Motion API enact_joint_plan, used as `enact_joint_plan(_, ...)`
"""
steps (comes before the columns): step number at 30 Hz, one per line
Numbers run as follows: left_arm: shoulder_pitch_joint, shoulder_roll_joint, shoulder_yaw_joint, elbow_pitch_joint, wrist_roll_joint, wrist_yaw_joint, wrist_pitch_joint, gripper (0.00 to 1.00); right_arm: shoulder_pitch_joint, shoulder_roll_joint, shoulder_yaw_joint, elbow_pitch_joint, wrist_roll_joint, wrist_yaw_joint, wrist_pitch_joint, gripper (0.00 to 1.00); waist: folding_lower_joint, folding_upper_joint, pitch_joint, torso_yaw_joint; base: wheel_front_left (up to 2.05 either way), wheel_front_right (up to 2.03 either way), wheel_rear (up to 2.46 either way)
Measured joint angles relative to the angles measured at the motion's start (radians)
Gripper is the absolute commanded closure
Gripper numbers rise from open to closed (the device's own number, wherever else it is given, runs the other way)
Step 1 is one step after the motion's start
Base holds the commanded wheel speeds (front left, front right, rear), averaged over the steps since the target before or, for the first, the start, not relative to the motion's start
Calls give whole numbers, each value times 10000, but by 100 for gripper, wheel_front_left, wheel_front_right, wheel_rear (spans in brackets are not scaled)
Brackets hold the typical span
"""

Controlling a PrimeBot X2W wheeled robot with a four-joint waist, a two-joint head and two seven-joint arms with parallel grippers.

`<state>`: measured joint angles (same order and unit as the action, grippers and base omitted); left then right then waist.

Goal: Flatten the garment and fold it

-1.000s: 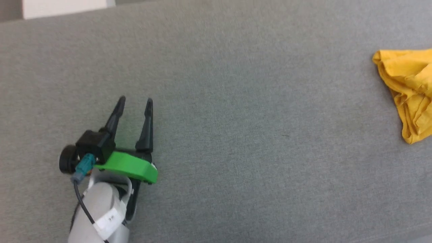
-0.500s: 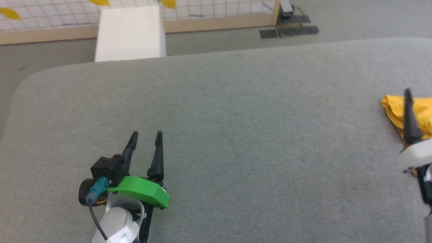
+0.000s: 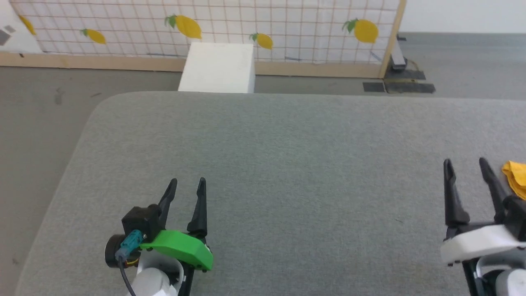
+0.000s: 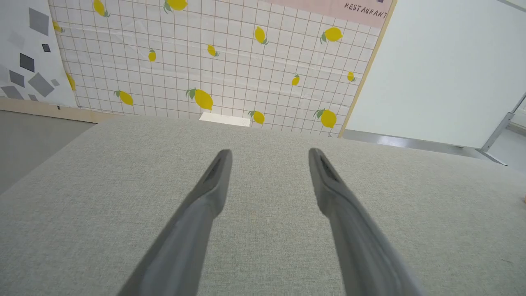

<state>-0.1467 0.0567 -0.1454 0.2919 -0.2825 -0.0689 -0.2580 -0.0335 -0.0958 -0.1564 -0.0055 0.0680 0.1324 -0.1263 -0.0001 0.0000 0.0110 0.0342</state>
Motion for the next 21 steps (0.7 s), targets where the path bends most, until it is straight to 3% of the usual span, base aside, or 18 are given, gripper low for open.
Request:
enact_joint_plan(8,361,-17,-61,-140,0,84,0,0,910,420,-38,23,-163,0,-242,0,0,0,-422,359,0,0,0)
enact_joint_plan(21,750,-31,-236,-426,8,132,0,0,1427,437,-205,8,178,-2,-280,0,1,0,-603,259,0,0,0)
